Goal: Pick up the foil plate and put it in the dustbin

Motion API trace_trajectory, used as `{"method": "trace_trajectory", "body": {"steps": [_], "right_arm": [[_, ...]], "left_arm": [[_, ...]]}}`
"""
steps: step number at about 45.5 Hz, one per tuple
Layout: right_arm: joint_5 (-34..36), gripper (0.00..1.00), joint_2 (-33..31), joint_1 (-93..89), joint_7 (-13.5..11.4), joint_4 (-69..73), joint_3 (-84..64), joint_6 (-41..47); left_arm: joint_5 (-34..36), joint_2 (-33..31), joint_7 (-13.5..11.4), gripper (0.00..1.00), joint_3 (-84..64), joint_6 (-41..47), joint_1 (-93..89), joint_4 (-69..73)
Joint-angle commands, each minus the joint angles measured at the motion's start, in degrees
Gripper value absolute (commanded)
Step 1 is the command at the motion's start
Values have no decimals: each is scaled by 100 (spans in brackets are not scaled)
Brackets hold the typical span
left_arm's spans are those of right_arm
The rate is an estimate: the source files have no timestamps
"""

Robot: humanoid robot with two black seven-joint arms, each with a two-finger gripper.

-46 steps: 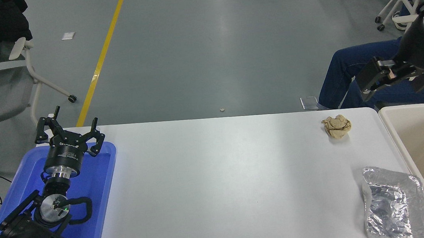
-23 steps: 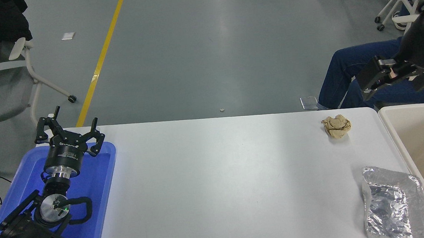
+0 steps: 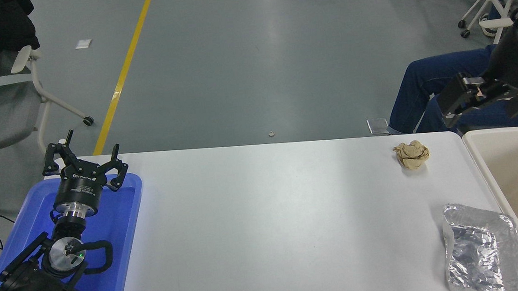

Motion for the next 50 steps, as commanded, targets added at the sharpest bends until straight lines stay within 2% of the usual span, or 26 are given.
{"method": "trace_trajectory", "body": {"steps": [1, 4, 9, 18, 25, 39, 45, 50], "right_arm": [[62, 100, -261, -439, 0, -9, -322, 0], [-8, 100, -472, -483, -9, -9, -471, 0], [-131, 100, -823, -694, -27, -9, -542, -535], [-1422, 100, -1447, -1116, -35, -18, -437, -1327], [-1968, 100, -2107, -1634, -35, -96, -235, -1573], [-2039, 100, -2458, -2943, -35, -351, 178, -2047], [-2039, 100, -2634, -3856, -35, -650, 775, -2531], [-1872, 100, -2634, -4709, -35, -1220, 1320, -2584]], "left_arm": [[0, 0, -4, 100, 6, 0, -7, 0], [-9, 0, -4, 100, 6, 0, 2, 0], [0, 0, -4, 100, 6, 0, 2, 0], [0, 0, -4, 100, 6, 0, 2, 0], [0, 0, -4, 100, 6, 0, 2, 0], [0, 0, -4, 100, 6, 0, 2, 0], [0, 0, -4, 100, 6, 0, 2, 0], [0, 0, -4, 100, 6, 0, 2, 0]]}}
